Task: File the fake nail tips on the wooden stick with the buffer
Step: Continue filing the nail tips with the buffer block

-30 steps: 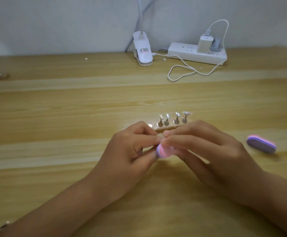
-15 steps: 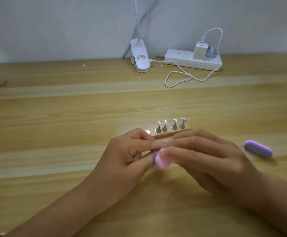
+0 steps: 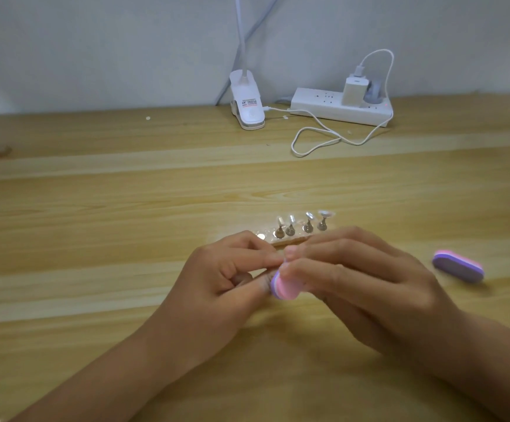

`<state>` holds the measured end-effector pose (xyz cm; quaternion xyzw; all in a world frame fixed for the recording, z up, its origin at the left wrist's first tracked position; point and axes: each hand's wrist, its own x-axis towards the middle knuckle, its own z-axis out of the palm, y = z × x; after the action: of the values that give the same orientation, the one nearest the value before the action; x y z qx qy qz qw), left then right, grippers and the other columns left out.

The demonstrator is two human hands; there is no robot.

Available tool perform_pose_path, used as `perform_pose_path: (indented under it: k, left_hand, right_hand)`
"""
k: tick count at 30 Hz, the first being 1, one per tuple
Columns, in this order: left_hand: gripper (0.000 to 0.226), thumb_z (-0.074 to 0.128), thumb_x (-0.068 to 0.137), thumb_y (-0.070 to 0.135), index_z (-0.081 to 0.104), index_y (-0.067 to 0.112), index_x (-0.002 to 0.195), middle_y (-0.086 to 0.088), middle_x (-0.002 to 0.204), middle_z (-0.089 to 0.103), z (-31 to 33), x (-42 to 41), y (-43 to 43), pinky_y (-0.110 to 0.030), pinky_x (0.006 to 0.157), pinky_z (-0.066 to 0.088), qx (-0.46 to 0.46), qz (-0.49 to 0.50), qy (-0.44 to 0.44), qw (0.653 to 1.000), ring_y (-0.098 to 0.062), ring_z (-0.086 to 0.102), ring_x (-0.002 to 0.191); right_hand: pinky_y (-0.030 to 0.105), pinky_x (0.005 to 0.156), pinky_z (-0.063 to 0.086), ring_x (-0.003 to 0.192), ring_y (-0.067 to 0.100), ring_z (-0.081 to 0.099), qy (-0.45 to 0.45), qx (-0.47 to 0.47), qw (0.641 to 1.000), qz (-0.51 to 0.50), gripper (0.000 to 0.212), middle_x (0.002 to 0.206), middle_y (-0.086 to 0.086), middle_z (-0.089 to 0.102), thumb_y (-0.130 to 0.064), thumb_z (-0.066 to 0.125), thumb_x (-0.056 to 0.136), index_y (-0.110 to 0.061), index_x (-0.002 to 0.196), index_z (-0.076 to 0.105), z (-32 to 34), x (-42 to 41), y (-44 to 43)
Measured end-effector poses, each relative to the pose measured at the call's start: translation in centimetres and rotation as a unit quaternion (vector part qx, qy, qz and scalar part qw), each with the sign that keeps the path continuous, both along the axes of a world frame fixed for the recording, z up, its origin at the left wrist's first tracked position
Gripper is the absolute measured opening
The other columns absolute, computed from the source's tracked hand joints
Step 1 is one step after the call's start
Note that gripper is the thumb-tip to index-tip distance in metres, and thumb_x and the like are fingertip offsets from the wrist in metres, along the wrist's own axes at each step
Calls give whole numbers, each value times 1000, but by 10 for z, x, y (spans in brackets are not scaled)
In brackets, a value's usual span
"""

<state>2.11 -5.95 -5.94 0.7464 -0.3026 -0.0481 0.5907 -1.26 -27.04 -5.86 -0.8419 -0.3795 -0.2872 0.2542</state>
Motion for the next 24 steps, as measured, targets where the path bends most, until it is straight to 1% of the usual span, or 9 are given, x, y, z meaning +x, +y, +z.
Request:
perform_pose_path:
  k: [4, 7, 9, 11, 12, 15, 19, 22, 24]
  left_hand:
    - [16, 68, 83, 36, 77, 35, 97, -1, 85, 62, -1, 0, 0, -41, 50, 37, 16, 14, -27, 999, -41, 49, 53]
    - [18, 70, 83, 32, 77, 31, 99, 3, 85, 62, -1, 0, 1, -24, 50, 36, 24, 17, -48, 998, -29, 47, 50]
    - [18, 69, 84, 28, 77, 32, 100, 4, 86, 62, -1, -1, 0, -18, 52, 34, 42, 24, -70, 996, -22, 45, 48]
    - [21, 69, 85, 20, 77, 33, 100, 4, 85, 61, 0, -2, -1, -16, 52, 33, 63, 38, -95, 993, -14, 42, 48]
    - [23, 69, 85, 19, 76, 34, 100, 5, 85, 60, 0, -3, -1, -16, 52, 32, 67, 41, -100, 992, -14, 42, 47]
    - [22, 67, 85, 23, 76, 35, 101, 7, 87, 59, 2, -4, 0, -17, 52, 33, 67, 33, -109, 991, -20, 43, 48]
    - [22, 68, 85, 19, 77, 32, 101, 8, 84, 58, 1, -3, -2, -12, 53, 30, 80, 51, -119, 988, -7, 37, 46]
    - [19, 68, 85, 25, 76, 33, 101, 10, 84, 58, 2, -4, -2, -14, 52, 31, 77, 44, -121, 989, -11, 40, 47]
    - [18, 69, 85, 23, 77, 31, 99, 9, 84, 59, 2, -4, -3, -11, 53, 29, 76, 49, -127, 988, -6, 38, 46]
  right_hand:
    - [36, 89, 52, 99, 28, 68, 15, 2, 1000, -26, 20, 107, 10, 70, 4, 65, 90, 2, 108, 73, 3, 3, -6]
    - [31, 92, 51, 103, 24, 66, 12, 3, 1000, -8, 21, 107, 10, 70, 5, 67, 89, 0, 108, 74, 1, 0, 1]
    - [30, 92, 51, 102, 24, 66, 14, -1, 1000, -2, 19, 107, 10, 70, 5, 66, 91, 0, 108, 74, 0, 0, 1]
    - [32, 89, 51, 97, 26, 66, 27, 10, 999, -20, 16, 106, 9, 70, -1, 63, 96, 1, 108, 74, 2, 1, -4]
    - [32, 89, 51, 96, 26, 66, 32, 14, 999, -25, 16, 105, 9, 70, -3, 62, 96, 1, 107, 74, 2, 1, -4]
    - [27, 93, 49, 97, 22, 66, 18, 9, 1000, -19, 16, 104, 10, 71, -2, 65, 93, 2, 106, 74, 0, -1, 2]
    - [31, 87, 51, 92, 23, 66, 38, 20, 998, -34, 15, 101, 9, 71, -4, 63, 96, 0, 105, 74, 4, 2, -4]
    - [31, 89, 51, 95, 24, 66, 31, 16, 999, -6, 16, 104, 9, 71, -5, 61, 97, 0, 105, 74, 3, 1, 0]
    - [32, 88, 51, 94, 27, 67, 23, 15, 1000, -8, 17, 104, 9, 71, -5, 61, 97, 0, 107, 73, 4, 3, -2]
